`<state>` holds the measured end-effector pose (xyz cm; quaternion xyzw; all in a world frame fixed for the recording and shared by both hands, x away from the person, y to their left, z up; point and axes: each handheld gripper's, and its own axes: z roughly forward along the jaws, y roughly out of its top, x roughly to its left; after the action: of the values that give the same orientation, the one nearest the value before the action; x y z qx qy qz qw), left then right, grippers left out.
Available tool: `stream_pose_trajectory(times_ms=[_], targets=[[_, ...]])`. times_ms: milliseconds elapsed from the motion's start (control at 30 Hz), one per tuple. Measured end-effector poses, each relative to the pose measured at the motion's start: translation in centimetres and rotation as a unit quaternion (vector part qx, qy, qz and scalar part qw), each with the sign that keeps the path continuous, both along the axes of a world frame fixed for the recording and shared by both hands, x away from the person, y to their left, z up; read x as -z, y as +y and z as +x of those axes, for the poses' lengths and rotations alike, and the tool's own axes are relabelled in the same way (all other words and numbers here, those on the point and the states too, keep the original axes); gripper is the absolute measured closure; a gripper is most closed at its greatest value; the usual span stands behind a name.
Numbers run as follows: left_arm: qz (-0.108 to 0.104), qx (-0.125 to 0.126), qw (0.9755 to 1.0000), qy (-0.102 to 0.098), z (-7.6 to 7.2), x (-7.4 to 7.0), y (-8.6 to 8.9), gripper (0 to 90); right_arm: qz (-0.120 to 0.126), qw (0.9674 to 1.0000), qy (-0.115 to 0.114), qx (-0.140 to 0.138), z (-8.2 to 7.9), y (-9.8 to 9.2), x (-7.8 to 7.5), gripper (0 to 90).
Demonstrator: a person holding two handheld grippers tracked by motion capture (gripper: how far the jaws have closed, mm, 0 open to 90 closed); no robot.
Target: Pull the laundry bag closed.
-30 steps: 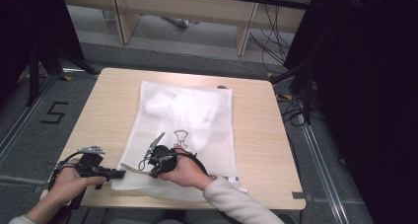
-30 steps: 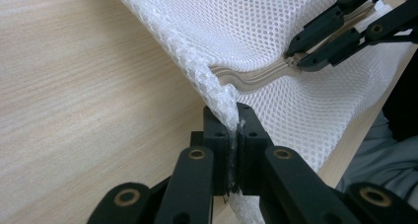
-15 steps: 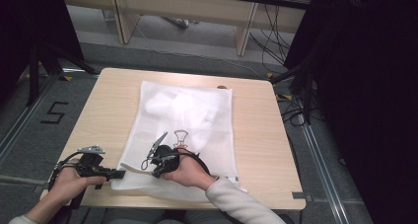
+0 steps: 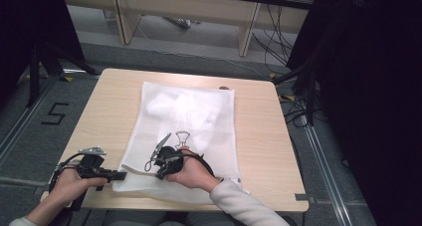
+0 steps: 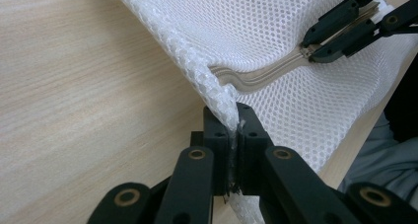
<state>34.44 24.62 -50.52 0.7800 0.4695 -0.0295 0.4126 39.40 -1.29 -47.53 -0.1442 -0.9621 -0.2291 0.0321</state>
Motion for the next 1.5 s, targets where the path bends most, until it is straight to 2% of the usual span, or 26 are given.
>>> stream_pose_trajectory(times_ms=[167, 200, 267, 300, 367, 533, 567, 600, 633, 667, 733, 767, 800, 967, 1000, 1033, 1067, 1100, 1167, 1233, 1267, 1300, 1333, 1433, 1467, 1500], targets=[[-0.002, -0.002, 1.0000, 0.001, 0.0, 0.0, -0.1, 85.2, 0.000, 1.0000, -0.001, -0.004, 0.1, -0.2, -0.1, 82.3], [-0.001, -0.002, 1.0000, 0.000, 0.0, 0.0, -0.1, 85.2, -0.015, 0.9996, 0.012, 0.020, -0.2, -0.3, -0.3, 82.3], [-0.002, -0.001, 1.0000, 0.000, 0.0, 0.0, -0.1, 85.2, -0.003, 1.0000, 0.003, 0.001, 0.0, -0.3, -0.1, 82.3], [0.001, 0.001, 1.0000, 0.000, 0.0, 0.0, 0.0, 85.2, 0.000, 1.0000, 0.006, 0.003, -0.1, -0.4, -0.1, 82.3], [0.000, -0.001, 1.0000, 0.002, 0.0, 0.0, 0.0, 85.2, -0.007, 1.0000, 0.003, 0.001, 0.0, -0.5, -0.1, 82.3], [0.000, -0.003, 1.0000, -0.001, 0.0, 0.0, -0.1, 85.2, -0.004, 1.0000, 0.006, 0.002, 0.0, -0.7, -0.2, 82.3], [0.005, 0.007, 0.9999, 0.008, 0.1, -0.1, 0.1, 85.2, -0.007, 1.0000, 0.004, 0.000, 0.0, -0.8, -0.2, 82.3], [0.005, 0.004, 1.0000, 0.006, 0.0, -0.1, 0.0, 85.2, -0.007, 1.0000, 0.003, -0.003, 0.1, -0.8, -0.2, 82.3], [0.000, -0.003, 1.0000, -0.002, 0.0, 0.0, -0.1, 85.2, -0.008, 1.0000, 0.004, 0.001, 0.0, -0.9, -0.2, 82.4], [0.006, 0.000, 1.0000, 0.002, 0.0, -0.1, 0.0, 85.3, -0.008, 1.0000, 0.004, -0.002, 0.0, -0.9, -0.2, 82.4], [0.000, -0.002, 1.0000, -0.001, 0.0, 0.0, -0.1, 85.2, -0.007, 1.0000, 0.005, 0.001, 0.0, -1.0, -0.3, 82.3], [0.006, 0.000, 1.0000, 0.002, 0.0, -0.1, 0.0, 85.3, -0.006, 1.0000, 0.005, 0.001, 0.0, -1.0, -0.3, 82.4], [0.000, -0.003, 1.0000, -0.001, 0.0, 0.0, -0.1, 85.3, -0.008, 1.0000, 0.005, 0.002, 0.0, -1.0, -0.3, 82.3], [0.005, -0.002, 1.0000, 0.000, 0.0, 0.0, 0.0, 85.3, -0.009, 0.9999, 0.005, 0.002, 0.0, -1.2, -0.3, 82.4], [0.002, 0.003, 1.0000, 0.003, 0.0, 0.0, 0.0, 85.3, -0.012, 0.9999, 0.006, 0.006, 0.0, -1.3, -0.4, 82.4], [0.007, 0.007, 0.9999, 0.007, 0.0, -0.1, 0.1, 85.3, -0.009, 0.9999, 0.006, 0.004, 0.0, -1.4, -0.4, 82.4], [0.002, -0.001, 1.0000, 0.001, 0.0, 0.0, 0.0, 85.3, -0.009, 0.9999, 0.005, 0.004, 0.0, -1.4, -0.4, 82.4], [0.007, -0.002, 1.0000, 0.001, 0.0, -0.1, 0.0, 85.3, -0.008, 1.0000, 0.005, 0.001, 0.0, -1.5, -0.4, 82.4], [0.009, 0.007, 0.9999, 0.007, 0.0, -0.1, 0.1, 85.3, -0.010, 0.9999, 0.004, 0.006, 0.0, -1.6, -0.4, 82.4], [0.000, -0.001, 1.0000, 0.000, 0.0, 0.0, 0.0, 85.3, -0.009, 0.9999, 0.005, 0.006, 0.0, -1.7, -0.5, 82.4], [0.007, 0.005, 0.9999, 0.007, 0.0, -0.1, 0.1, 85.3, -0.007, 1.0000, 0.003, 0.003, 0.1, -1.8, -0.4, 82.4], [0.008, 0.005, 0.9999, 0.005, 0.0, -0.1, 0.1, 85.3, -0.009, 0.9999, 0.003, 0.004, 0.0, -1.8, -0.5, 82.4], [0.000, -0.003, 1.0000, -0.001, 0.0, 0.0, -0.1, 85.3, -0.009, 0.9999, 0.004, 0.005, 0.0, -1.8, -0.5, 82.4], [0.001, 0.000, 1.0000, 0.001, 0.0, 0.0, 0.0, 85.3, -0.008, 0.9999, 0.006, 0.012, 0.0, -1.9, -0.5, 82.4], [0.007, 0.004, 0.9999, 0.006, 0.0, -0.1, 0.1, 85.3, -0.008, 0.9999, 0.006, 0.012, 0.0, -1.9, -0.5, 82.4], [0.003, 0.000, 1.0000, -0.001, 0.0, 0.0, 0.0, 85.3, -0.008, 0.9999, 0.006, 0.012, 0.0, -1.9, -0.5, 82.4]])
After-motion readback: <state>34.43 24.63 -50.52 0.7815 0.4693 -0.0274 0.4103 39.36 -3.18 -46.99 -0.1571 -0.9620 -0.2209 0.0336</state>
